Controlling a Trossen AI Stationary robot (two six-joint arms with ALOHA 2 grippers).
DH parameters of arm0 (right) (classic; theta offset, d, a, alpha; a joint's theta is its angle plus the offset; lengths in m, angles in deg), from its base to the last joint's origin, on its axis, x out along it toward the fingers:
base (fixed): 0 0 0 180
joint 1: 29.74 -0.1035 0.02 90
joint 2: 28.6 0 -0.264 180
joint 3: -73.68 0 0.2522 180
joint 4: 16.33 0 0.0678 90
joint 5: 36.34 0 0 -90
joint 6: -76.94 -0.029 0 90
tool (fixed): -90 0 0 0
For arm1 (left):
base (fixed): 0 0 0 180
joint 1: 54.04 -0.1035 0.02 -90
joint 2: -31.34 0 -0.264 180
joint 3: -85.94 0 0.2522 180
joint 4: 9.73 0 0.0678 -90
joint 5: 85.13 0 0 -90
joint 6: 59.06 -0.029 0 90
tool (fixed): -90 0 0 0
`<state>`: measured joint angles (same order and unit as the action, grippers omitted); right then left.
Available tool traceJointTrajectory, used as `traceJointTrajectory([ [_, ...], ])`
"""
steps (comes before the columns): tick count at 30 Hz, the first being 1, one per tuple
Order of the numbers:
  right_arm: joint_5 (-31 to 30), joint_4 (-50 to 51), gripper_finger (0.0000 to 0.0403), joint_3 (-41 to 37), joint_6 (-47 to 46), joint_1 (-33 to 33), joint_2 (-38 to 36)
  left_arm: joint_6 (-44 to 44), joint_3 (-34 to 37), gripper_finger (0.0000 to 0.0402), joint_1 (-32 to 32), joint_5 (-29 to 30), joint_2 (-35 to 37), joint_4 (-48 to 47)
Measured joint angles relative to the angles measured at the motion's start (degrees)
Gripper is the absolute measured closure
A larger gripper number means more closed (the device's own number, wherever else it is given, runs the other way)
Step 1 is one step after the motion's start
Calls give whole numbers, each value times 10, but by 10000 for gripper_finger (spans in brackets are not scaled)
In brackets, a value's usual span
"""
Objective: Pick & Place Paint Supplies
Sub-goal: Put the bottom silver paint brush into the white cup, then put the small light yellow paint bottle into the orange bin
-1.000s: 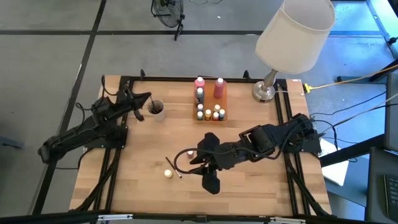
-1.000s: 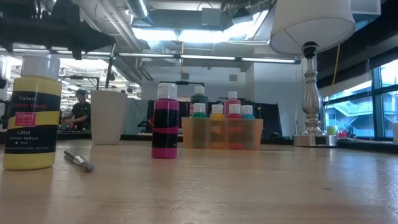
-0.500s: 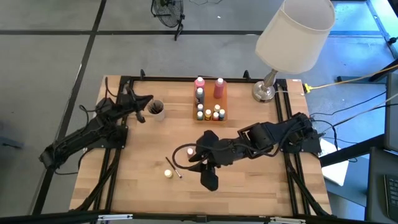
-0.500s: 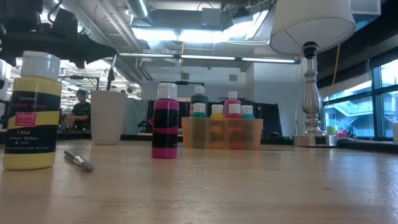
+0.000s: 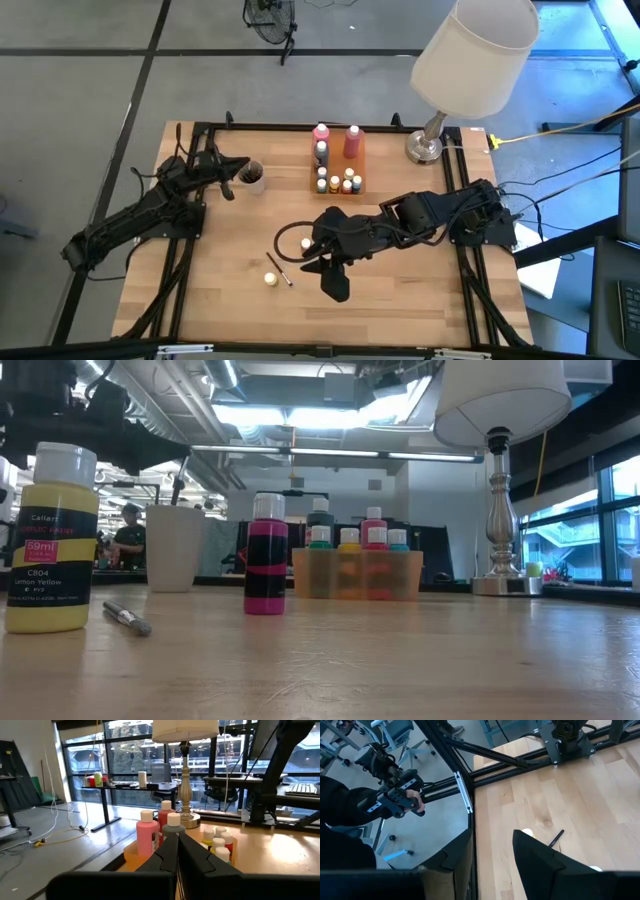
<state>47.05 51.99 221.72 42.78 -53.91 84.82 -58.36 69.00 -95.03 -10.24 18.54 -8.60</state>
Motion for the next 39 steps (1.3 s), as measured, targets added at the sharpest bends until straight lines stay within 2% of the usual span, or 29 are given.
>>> traceJointTrajectory([
  [10,-2,-1,259,0,1,0,0,1,0,392,0,7,0,0],
  [16,-2,-7,259,0,1,0,0,17,0,354,0,78,0,-11],
  [18,-2,-8,259,0,1,0,0,21,0,338,0,83,0,-12],
  [26,-3,-8,259,0,1,1,0,22,0,267,0,65,0,2],
  [32,-2,-8,259,0,7,1,0,69,0,225,0,55,2,100],
  [36,-2,-8,259,0,15,1,0,91,-1,213,0,2,2,196],
  [39,-2,-8,259,0,16,-2,0,148,-1,211,0,-51,2,247],
])
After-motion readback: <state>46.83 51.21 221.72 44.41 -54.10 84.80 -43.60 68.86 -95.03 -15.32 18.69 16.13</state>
